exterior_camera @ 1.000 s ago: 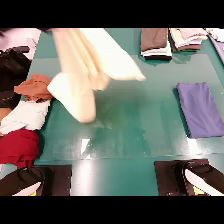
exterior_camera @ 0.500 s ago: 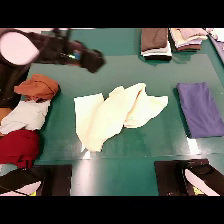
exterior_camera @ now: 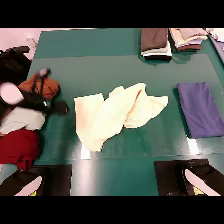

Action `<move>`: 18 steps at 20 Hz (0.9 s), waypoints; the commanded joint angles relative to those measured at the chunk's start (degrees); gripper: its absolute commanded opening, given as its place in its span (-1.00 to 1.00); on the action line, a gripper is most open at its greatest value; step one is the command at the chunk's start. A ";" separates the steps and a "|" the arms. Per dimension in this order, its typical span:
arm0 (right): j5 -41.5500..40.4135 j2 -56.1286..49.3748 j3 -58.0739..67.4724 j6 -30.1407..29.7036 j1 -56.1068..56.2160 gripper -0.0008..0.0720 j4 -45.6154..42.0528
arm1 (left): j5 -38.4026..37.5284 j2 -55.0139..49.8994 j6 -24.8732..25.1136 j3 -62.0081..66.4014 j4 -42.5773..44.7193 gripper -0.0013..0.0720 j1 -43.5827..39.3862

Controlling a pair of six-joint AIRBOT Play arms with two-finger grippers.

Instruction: Fold the shirts.

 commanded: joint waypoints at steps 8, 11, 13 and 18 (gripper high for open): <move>0.33 -3.96 -0.20 0.02 -0.02 -0.92 0.46 | 18.60 2.25 -1.44 -23.17 -17.59 0.51 1.05; 0.39 -3.87 -0.20 0.02 -0.02 -0.92 0.48 | 21.53 2.19 -0.42 -23.17 -21.88 0.50 1.05; 0.57 -3.87 -0.20 0.02 -0.02 -0.92 0.46 | 22.53 2.19 0.52 -23.17 -22.69 0.50 -1.14; 2.78 -3.85 -0.17 0.02 -0.02 -0.92 0.46 | 24.57 2.19 -0.15 -23.17 -21.20 0.46 -7.80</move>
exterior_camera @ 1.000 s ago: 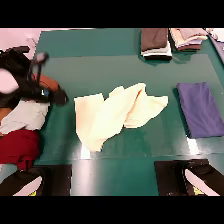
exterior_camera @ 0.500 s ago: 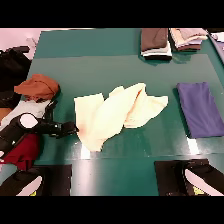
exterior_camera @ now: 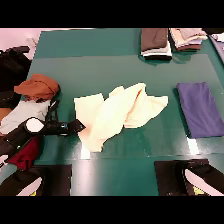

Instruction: Fold the shirts.

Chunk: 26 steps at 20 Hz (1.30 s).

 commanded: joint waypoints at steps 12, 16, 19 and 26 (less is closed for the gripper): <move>19.76 1.90 -17.64 0.00 -16.46 -0.92 -0.48 | 0.61 0.02 -0.96 12.20 12.96 -0.91 7.65; 13.70 -0.26 -36.83 -3.13 -23.96 0.48 1.70 | -1.22 0.02 2.08 17.07 14.62 -0.91 10.69; 7.58 -7.63 -43.80 -4.11 -25.07 0.47 6.43 | -2.82 0.00 2.05 17.14 14.71 -0.91 10.69; -4.42 -24.96 -40.26 -5.99 -19.93 0.28 13.57 | -4.90 0.00 2.05 17.14 14.93 -0.91 10.69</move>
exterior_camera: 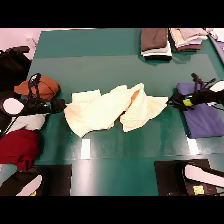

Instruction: Fold the shirts.

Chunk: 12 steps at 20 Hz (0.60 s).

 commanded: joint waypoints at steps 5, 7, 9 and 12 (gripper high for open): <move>-4.94 -12.81 11.98 -1.36 7.02 -0.92 1.73 | -0.37 0.07 0.15 0.55 0.24 -0.91 0.11; -4.70 -11.39 16.09 -3.02 7.69 -0.92 1.70 | 0.48 0.24 0.13 4.11 2.14 -0.91 0.11; -3.82 -7.02 20.68 -5.31 7.61 -0.92 1.66 | 0.37 1.70 0.11 11.82 7.56 -0.91 0.11; -1.84 2.69 30.18 -7.54 5.81 -0.92 1.77 | -2.12 4.28 0.13 30.51 15.93 -0.91 0.09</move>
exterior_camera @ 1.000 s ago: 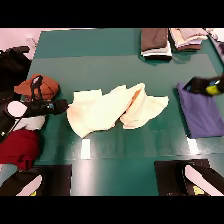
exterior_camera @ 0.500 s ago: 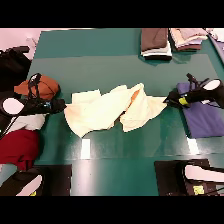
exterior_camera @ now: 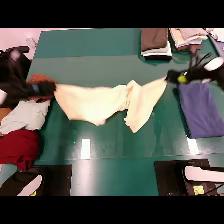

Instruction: Fold the shirts.

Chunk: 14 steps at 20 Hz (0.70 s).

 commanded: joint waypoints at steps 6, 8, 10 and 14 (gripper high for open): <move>7.34 23.63 24.76 -2.45 -5.20 -0.92 0.00 | -9.99 1.88 2.23 50.34 8.85 -0.91 0.04; 8.96 27.98 28.52 -2.43 -7.37 -0.92 0.00 | -10.88 1.88 2.62 59.04 8.79 -0.91 0.04; 9.66 31.08 30.88 -2.43 -9.70 -0.92 0.00 | -10.82 1.88 2.62 64.46 8.76 -0.91 0.04; 12.28 33.73 33.70 -1.31 -15.43 -0.92 0.02 | -9.64 1.88 2.62 66.55 7.08 -0.91 0.04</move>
